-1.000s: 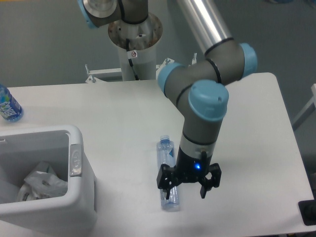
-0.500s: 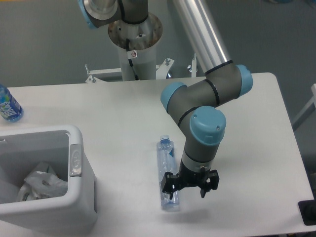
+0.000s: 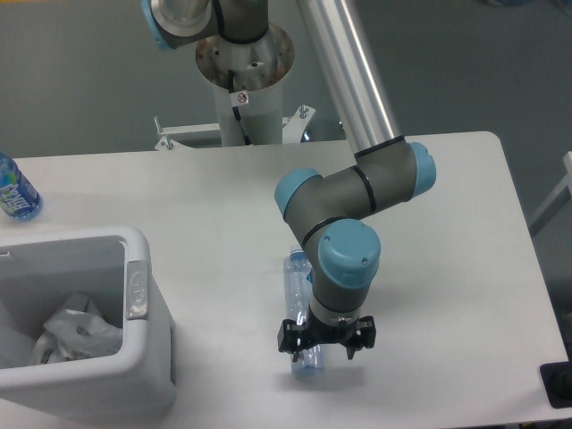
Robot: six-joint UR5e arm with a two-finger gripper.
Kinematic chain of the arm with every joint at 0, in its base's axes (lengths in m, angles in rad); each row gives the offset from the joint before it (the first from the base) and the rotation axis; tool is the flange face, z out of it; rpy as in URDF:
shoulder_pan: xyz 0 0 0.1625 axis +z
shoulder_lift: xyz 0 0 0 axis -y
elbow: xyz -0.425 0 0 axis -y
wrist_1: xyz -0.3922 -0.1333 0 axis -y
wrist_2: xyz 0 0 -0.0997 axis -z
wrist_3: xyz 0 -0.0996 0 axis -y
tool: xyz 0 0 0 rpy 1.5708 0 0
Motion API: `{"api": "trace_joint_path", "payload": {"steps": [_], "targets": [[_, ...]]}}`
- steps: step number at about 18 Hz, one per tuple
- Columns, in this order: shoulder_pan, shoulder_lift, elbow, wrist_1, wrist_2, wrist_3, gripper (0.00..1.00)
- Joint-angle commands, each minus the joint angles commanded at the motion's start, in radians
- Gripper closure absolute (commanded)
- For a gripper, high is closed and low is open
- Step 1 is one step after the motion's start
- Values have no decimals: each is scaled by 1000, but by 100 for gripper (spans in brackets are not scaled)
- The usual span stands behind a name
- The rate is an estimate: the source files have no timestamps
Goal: Place the trash in the trash can
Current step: 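Move the open gripper over the clear plastic bottle and lower it, then close the gripper around the bottle's middle and lift it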
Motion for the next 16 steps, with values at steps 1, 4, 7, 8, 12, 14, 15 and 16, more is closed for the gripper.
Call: {"api": "trace_joint_path", "payload": {"steps": [1, 4, 7, 8, 12, 14, 15, 16], "targets": [[0, -8, 2, 2, 9, 0, 0], [-21, -37, 5, 2, 63, -2, 0], [-22, -40, 3, 6, 67, -2, 0], [-22, -40, 2, 6, 68, -2, 0], [-22, -40, -2, 11, 69, -2, 7], [-22, -43, 0, 9, 71, 0, 18], [-22, -41, -2, 9, 77, 2, 22], [-22, -43, -2, 9, 78, 2, 26]]}}
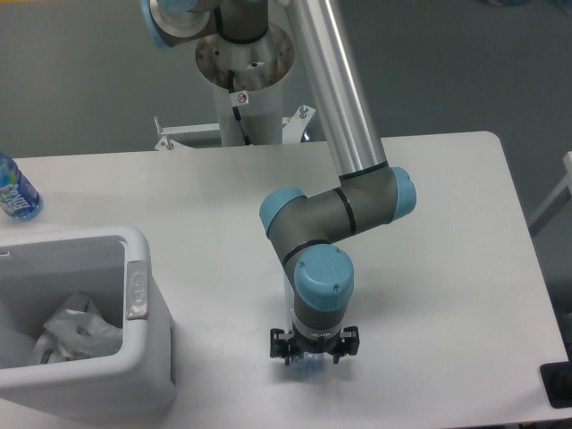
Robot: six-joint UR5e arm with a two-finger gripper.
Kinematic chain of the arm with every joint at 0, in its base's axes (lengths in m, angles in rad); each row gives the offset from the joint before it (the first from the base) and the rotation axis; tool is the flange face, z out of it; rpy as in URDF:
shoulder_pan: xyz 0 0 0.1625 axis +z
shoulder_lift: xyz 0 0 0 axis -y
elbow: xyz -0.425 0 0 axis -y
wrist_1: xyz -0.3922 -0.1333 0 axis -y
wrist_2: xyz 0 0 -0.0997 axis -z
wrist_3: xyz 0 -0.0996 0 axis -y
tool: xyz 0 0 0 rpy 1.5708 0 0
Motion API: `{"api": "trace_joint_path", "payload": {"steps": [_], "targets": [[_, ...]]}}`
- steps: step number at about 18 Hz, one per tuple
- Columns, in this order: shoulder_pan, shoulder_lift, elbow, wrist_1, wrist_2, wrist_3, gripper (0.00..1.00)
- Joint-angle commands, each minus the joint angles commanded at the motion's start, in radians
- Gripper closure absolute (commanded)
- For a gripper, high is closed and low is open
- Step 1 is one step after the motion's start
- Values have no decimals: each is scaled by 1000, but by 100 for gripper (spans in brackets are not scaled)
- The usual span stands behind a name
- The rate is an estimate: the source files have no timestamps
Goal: Place the trash in the trash can
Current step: 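Close the gripper around the bottle's middle and lift it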
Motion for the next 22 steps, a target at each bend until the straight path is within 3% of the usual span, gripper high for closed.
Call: {"api": "trace_joint_path", "payload": {"steps": [2, 9, 18, 22], "targets": [[-2, 2, 0, 0, 0, 0, 33], [-2, 11, 2, -3, 6, 6, 45], [0, 32, 14, -8, 5, 8, 45], [17, 87, 47, -6, -21, 14, 45]]}}
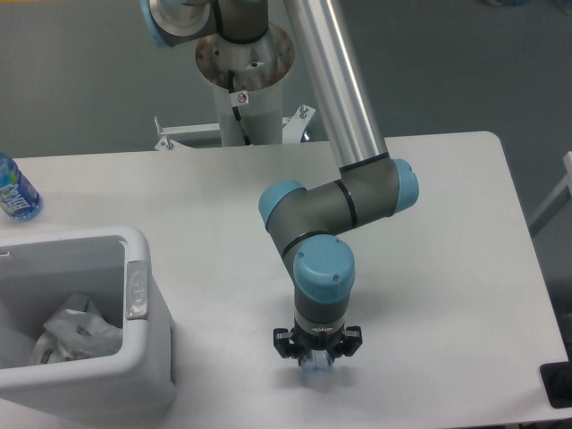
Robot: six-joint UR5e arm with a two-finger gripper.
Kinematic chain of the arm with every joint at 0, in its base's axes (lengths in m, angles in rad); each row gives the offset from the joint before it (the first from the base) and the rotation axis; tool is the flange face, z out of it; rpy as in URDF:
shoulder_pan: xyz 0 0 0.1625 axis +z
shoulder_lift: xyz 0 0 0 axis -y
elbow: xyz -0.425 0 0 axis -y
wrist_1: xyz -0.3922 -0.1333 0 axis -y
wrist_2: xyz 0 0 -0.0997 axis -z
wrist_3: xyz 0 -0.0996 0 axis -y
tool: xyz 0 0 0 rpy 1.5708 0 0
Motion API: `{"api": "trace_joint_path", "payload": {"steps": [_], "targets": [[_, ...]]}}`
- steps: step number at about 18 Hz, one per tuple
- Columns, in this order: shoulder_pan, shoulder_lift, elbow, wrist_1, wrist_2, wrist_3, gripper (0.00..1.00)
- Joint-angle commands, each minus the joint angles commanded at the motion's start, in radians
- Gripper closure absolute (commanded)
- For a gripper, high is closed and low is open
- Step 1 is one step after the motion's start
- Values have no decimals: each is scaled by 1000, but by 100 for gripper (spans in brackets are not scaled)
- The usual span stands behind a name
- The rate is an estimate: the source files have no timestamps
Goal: Place the trash in the trash can
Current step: 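Close the gripper around the bottle's middle and lift it, then carry the bottle over the trash bin and lower it inside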
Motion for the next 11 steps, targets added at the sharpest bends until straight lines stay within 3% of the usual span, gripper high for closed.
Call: {"api": "trace_joint_path", "payload": {"steps": [11], "targets": [[103, 138, 218, 5, -402, -156, 48]]}}
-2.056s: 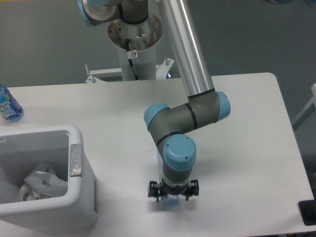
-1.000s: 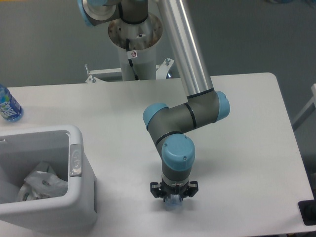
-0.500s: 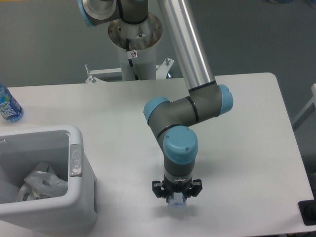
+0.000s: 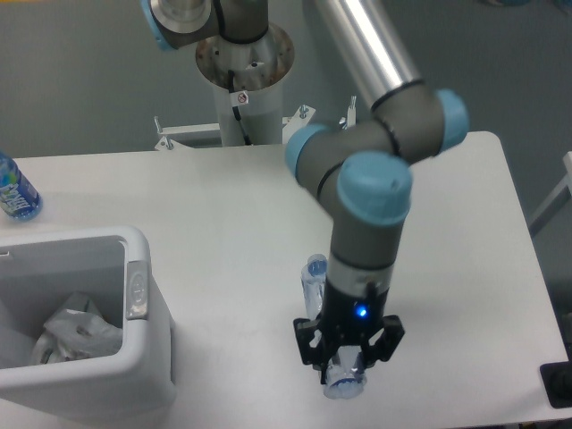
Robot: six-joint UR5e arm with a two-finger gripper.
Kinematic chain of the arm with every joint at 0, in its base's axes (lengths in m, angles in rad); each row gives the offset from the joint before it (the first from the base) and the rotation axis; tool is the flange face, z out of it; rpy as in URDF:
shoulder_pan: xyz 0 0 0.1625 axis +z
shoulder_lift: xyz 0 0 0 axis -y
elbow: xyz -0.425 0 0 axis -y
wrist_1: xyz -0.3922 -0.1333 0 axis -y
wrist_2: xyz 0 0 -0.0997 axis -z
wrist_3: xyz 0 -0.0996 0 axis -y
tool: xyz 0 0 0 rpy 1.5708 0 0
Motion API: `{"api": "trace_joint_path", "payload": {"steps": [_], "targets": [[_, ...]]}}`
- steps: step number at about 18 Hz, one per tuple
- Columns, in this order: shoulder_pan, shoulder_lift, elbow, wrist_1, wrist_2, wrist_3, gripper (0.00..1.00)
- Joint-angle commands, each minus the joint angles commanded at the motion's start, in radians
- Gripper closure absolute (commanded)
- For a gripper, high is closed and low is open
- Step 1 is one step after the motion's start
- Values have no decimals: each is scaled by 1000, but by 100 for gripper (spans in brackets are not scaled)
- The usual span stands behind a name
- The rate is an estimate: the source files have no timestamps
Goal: Place the trash in the trash can
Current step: 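Carry the bottle over the trash bin and lower it inside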
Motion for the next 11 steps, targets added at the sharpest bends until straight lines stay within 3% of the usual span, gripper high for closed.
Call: {"api": "trace_joint_path", "payload": {"steps": [3, 7, 9, 11], "targets": [[6, 31, 19, 0, -85, -22, 48], [-15, 58, 22, 18, -112, -63, 48], [-49, 64, 22, 44, -114, -81, 47], [-66, 69, 26, 109, -114, -130, 47]]}}
